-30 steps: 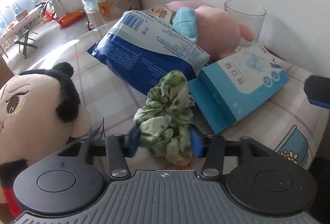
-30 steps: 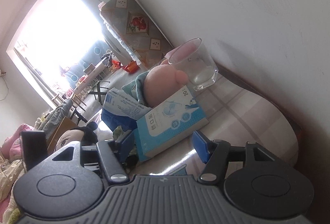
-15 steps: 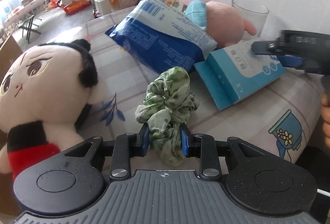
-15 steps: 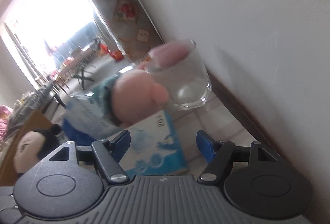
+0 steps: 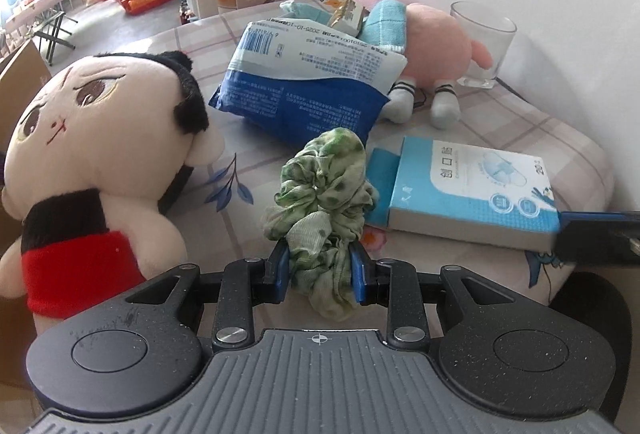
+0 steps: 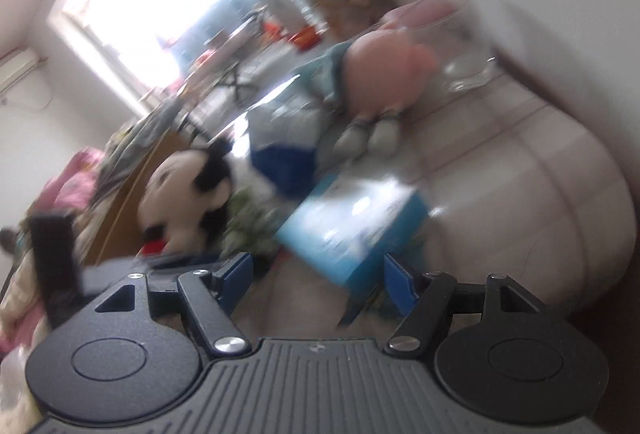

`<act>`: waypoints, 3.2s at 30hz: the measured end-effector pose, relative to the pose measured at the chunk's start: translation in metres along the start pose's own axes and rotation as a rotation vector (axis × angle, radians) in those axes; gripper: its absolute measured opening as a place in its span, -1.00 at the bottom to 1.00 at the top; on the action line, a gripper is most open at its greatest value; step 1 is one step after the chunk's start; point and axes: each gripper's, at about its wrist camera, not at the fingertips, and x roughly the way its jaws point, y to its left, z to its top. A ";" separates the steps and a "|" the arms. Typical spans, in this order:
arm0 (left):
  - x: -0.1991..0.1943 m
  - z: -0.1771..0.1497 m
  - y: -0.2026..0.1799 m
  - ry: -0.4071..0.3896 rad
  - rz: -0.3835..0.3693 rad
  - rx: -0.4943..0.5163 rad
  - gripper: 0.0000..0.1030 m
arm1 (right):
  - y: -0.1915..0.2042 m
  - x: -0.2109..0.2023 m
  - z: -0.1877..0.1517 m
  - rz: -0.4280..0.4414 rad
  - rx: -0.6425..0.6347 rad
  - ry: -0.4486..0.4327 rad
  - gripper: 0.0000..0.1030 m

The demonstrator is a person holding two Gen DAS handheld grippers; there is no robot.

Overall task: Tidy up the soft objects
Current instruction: 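Close the right tool on the blue bandage box, then lift the scrunchie and bandage box off the bed with both tools, then carry the scrunchie and bandage box down into the cardboard box with both tools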

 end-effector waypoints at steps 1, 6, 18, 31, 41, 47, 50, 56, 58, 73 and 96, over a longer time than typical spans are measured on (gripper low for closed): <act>0.000 -0.001 0.001 -0.001 -0.002 -0.003 -0.44 | 0.006 -0.005 0.000 0.001 -0.032 -0.004 0.43; -0.002 -0.004 0.005 -0.008 -0.012 -0.022 -0.44 | 0.025 -0.013 0.029 -0.040 -0.222 -0.055 0.84; -0.001 -0.007 0.013 -0.012 -0.036 -0.062 -0.44 | -0.001 0.072 0.054 -0.028 -0.290 0.171 1.00; 0.001 -0.008 0.022 -0.008 -0.079 -0.078 -0.44 | 0.038 0.068 0.022 -0.127 -0.565 0.243 0.70; -0.001 -0.005 0.024 -0.010 -0.101 -0.106 -0.13 | 0.044 0.043 0.006 -0.337 -0.534 0.166 0.50; 0.004 0.000 0.016 0.001 -0.100 -0.111 0.10 | 0.045 0.048 0.002 -0.341 -0.517 0.143 0.51; 0.007 0.002 0.011 0.005 -0.086 -0.103 0.10 | 0.043 0.048 0.001 -0.334 -0.513 0.136 0.52; 0.011 0.003 0.005 -0.004 -0.047 -0.077 -0.17 | 0.042 0.046 -0.004 -0.326 -0.512 0.108 0.49; 0.011 0.003 0.004 -0.007 -0.035 -0.073 -0.33 | 0.043 0.045 -0.006 -0.328 -0.514 0.097 0.49; -0.030 -0.002 0.005 -0.111 -0.039 -0.072 -0.53 | 0.043 0.009 -0.004 -0.304 -0.348 -0.020 0.47; -0.142 -0.032 0.048 -0.276 -0.039 -0.148 -0.53 | 0.152 -0.064 -0.015 -0.133 -0.407 -0.250 0.47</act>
